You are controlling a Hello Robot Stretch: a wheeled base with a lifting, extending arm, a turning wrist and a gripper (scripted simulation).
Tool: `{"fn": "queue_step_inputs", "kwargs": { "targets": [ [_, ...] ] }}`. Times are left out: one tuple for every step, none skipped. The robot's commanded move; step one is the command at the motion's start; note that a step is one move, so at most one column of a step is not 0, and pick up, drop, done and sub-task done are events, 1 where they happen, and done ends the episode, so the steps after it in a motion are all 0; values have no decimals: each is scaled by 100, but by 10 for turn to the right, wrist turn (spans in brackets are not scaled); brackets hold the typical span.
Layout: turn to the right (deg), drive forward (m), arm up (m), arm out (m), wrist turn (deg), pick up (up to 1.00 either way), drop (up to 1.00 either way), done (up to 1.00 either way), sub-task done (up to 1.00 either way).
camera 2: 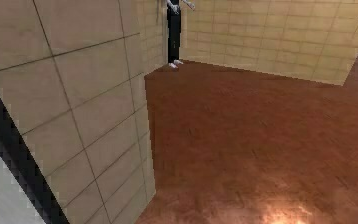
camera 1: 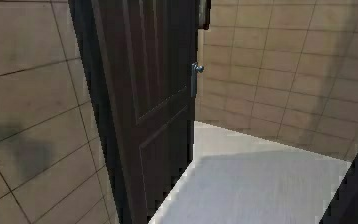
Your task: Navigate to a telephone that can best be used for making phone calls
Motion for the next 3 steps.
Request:
{"fn": "queue_step_inputs", "kwargs": {
  "targets": [
    [60, 0, 0, 0, 0, 0, 0, 0, 0],
    [0, 45, 0, 0, 0, 0, 0, 0, 0],
    [210, 0, 0, 0, 0, 0, 0, 0, 0]
  ]
}}
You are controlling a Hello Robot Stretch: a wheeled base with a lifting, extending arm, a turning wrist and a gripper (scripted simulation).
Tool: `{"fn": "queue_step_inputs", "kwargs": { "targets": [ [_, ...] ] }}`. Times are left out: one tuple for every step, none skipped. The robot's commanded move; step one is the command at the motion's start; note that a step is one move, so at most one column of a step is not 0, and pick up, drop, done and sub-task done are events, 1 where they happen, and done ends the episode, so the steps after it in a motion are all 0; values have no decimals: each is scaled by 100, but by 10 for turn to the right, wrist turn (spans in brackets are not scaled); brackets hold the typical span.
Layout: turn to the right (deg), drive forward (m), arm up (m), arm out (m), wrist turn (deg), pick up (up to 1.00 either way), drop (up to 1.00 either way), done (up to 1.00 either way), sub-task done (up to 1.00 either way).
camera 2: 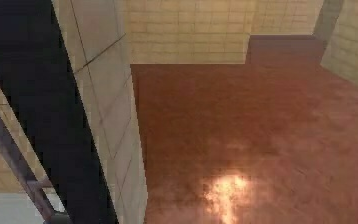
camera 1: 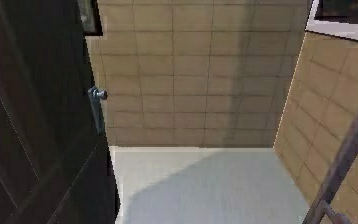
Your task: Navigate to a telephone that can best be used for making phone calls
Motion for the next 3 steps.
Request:
{"fn": "queue_step_inputs", "kwargs": {
  "targets": [
    [0, 100, 0, 0, 0, 0, 0, 0, 0],
    [60, 0, 0, 0, 0, 0, 0, 0, 0],
    [0, 20, 0, 0, 0, 0, 0, 0, 0]
  ]
}}
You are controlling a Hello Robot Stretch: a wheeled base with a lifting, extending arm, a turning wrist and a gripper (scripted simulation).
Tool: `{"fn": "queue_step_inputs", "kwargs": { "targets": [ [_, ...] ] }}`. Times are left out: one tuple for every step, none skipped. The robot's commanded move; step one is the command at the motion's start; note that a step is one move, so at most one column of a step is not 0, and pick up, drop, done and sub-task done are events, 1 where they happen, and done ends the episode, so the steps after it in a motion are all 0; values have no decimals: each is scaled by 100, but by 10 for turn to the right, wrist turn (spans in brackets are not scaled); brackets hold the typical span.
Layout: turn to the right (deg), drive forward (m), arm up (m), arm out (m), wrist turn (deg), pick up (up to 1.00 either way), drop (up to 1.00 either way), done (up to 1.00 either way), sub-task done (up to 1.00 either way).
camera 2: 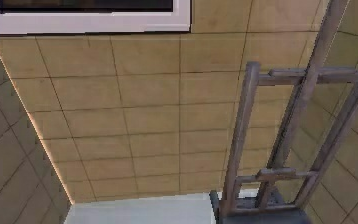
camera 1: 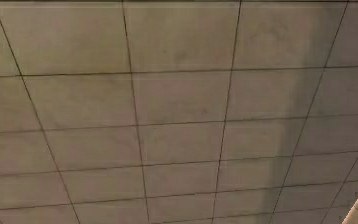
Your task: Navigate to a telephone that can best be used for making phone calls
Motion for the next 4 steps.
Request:
{"fn": "queue_step_inputs", "kwargs": {
  "targets": [
    [-450, 0, 0, 0, 0, 0, 0, 0, 0],
    [-420, 0, 0, 0, 0, 0, 0, 0, 0],
    [0, 25, 0, 0, 0, 0, 0, 0, 0],
    [-60, 0, 0, 0, 0, 0, 0, 0, 0]
  ]
}}
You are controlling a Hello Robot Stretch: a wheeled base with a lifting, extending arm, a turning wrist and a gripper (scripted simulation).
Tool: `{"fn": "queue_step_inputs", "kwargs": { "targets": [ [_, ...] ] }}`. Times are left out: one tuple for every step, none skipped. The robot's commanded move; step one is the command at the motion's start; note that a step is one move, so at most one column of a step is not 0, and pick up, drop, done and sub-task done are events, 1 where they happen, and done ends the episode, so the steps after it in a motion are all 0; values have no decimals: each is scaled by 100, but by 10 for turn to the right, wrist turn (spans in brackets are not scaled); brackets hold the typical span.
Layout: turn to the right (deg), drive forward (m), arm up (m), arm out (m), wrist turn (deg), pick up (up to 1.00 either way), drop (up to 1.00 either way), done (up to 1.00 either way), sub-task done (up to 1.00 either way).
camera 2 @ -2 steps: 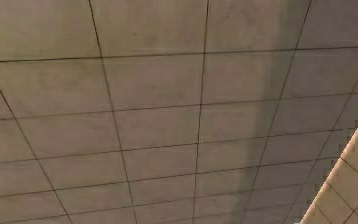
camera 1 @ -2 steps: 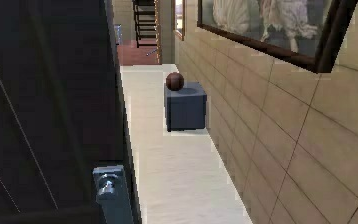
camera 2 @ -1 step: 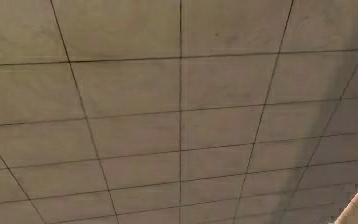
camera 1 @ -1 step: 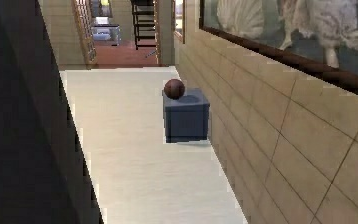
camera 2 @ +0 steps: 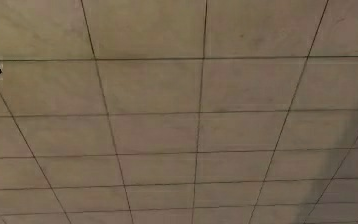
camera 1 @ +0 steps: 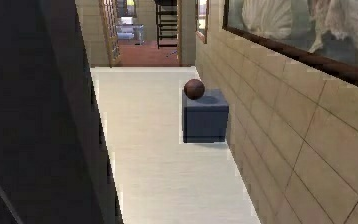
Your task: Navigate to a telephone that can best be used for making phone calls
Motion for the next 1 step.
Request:
{"fn": "queue_step_inputs", "kwargs": {
  "targets": [
    [0, 45, 0, 0, 0, 0, 0, 0, 0]
  ]
}}
